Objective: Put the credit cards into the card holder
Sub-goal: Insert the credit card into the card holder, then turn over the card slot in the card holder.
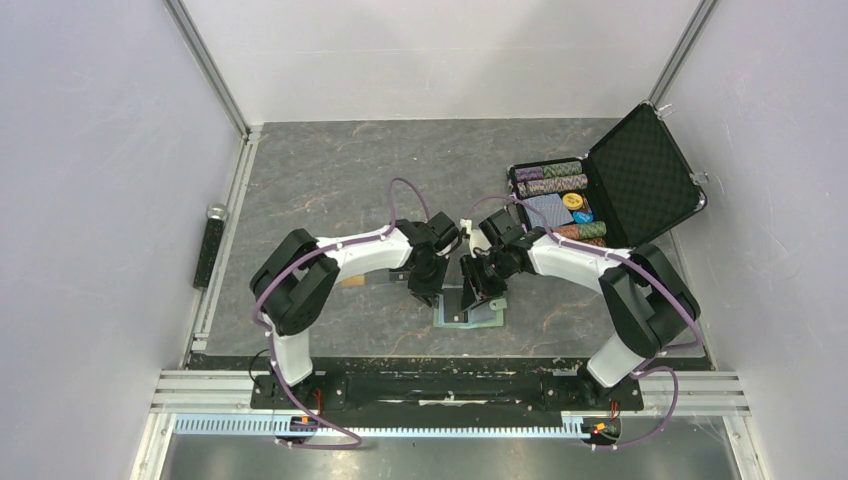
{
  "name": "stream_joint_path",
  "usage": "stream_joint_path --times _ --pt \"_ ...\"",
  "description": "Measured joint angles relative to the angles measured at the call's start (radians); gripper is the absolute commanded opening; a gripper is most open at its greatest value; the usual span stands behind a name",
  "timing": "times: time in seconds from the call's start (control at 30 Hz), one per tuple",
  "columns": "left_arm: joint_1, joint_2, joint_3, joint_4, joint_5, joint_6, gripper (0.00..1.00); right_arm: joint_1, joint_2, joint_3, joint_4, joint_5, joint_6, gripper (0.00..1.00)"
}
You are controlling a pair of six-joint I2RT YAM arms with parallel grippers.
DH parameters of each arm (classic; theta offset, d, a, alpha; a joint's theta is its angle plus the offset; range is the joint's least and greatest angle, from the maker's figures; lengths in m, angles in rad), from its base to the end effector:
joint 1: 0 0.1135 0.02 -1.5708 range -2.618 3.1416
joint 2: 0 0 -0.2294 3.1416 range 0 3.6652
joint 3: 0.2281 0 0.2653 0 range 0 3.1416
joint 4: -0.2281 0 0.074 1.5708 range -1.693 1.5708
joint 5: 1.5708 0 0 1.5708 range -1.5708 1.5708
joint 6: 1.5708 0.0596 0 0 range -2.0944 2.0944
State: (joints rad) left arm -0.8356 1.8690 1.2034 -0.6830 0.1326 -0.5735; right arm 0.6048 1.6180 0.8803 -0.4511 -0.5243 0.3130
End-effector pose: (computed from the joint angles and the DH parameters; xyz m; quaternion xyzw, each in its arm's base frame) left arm 0.2336 -0.2701 0.0906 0.1369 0.9822 -0.1218 0.0416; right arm 0.2374 0.2004 0.0967 -0.1865 0.9310 0.3093 0.0517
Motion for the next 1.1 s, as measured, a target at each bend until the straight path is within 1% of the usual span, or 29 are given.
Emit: stream_joint_path --times 0.1,0.13,0.2,0.33,0.4,0.5,0.63,0.77,0.97,1.1 --pt "0.0 -0.027 0.0 0.003 -0.009 0.005 0.43 0.0 0.0 0.0 -0.002 -0.002 -0.017 0.17" --pt "0.0 -0.035 0.0 0.006 -0.008 0.006 0.45 0.0 0.0 0.0 0.0 -0.005 -0.022 0.14" --pt "0.002 -0.074 0.0 0.012 -0.006 0.006 0.48 0.0 0.0 0.0 0.009 -0.017 -0.028 0.08" --pt "0.013 -0.139 -0.003 0.043 0.015 -0.002 0.5 0.0 0.0 -0.011 0.039 -0.028 -0.036 0.01" --pt "0.025 -0.167 -0.029 0.092 0.047 -0.011 0.49 0.0 0.003 -0.025 0.052 -0.029 -0.036 0.0" --pt "0.056 -0.2 -0.116 0.201 0.12 -0.066 0.49 -0.003 0.014 -0.043 0.068 -0.031 -0.036 0.0" --pt "0.085 -0.187 -0.188 0.284 0.194 -0.126 0.49 -0.014 0.032 -0.068 0.085 -0.036 -0.034 0.0" --pt "0.086 -0.154 -0.193 0.326 0.235 -0.146 0.49 -0.02 0.034 -0.079 0.102 -0.048 -0.033 0.0" --pt "0.086 -0.119 -0.193 0.349 0.258 -0.147 0.45 -0.023 0.036 -0.093 0.129 -0.055 -0.033 0.0" --pt "0.086 -0.097 -0.193 0.349 0.264 -0.147 0.44 -0.027 0.043 -0.094 0.133 -0.065 -0.032 0.0"
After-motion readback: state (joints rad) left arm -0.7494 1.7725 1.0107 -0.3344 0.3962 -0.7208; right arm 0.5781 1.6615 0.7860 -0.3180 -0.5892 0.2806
